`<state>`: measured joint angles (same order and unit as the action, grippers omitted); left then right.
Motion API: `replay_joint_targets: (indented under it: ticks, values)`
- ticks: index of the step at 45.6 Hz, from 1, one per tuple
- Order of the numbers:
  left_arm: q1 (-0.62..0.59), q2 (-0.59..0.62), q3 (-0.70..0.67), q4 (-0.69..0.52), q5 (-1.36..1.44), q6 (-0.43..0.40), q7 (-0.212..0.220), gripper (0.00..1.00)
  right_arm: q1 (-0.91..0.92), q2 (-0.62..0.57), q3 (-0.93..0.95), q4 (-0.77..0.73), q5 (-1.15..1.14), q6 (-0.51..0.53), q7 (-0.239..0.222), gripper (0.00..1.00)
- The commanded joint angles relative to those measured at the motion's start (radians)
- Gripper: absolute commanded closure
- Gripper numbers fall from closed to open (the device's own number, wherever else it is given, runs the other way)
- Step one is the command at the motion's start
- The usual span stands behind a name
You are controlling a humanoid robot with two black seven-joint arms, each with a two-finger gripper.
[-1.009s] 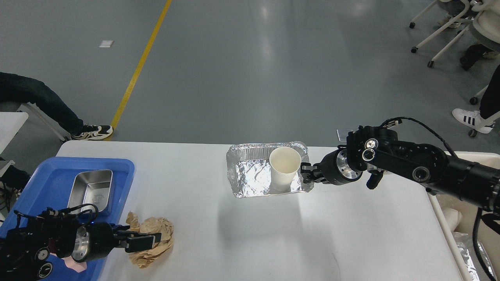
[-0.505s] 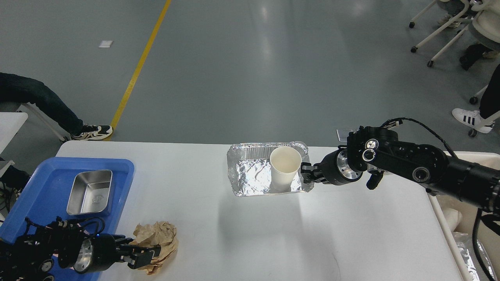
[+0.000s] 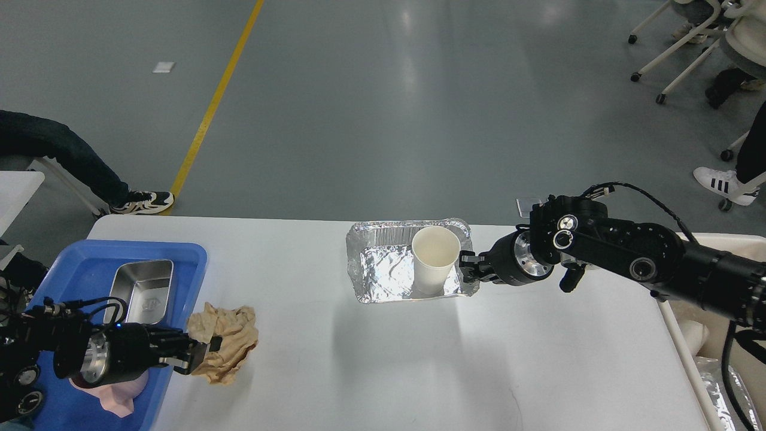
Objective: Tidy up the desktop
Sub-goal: 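Grasp the tan paper and drop it into the foil tray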
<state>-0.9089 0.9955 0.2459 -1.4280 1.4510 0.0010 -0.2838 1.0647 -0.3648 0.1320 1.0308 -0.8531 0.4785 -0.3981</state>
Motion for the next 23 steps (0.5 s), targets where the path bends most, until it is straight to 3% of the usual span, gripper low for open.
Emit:
replay_joint_targets:
  ticks: [1, 8, 14, 23]
  values:
    - [-0.108, 0.061, -0.052, -0.069, -0.009, -0.010, -0.003, 1.00, 0.000, 0.001, 0.000, 0.000, -0.001, 0.000, 0.001, 1.00]
    - [-0.200, 0.100, -0.181, -0.112, -0.009, -0.093, -0.006, 1.00, 0.000, 0.017, -0.002, -0.005, -0.003, 0.000, 0.001, 1.00]
    - [-0.275, 0.101, -0.315, -0.112, -0.011, -0.232, -0.005, 1.00, 0.003, 0.017, 0.001, -0.003, -0.001, 0.000, 0.001, 1.00]
    - [-0.278, 0.048, -0.461, -0.111, -0.011, -0.328, 0.008, 1.00, 0.008, 0.017, 0.003, -0.001, -0.001, 0.000, 0.001, 1.00]
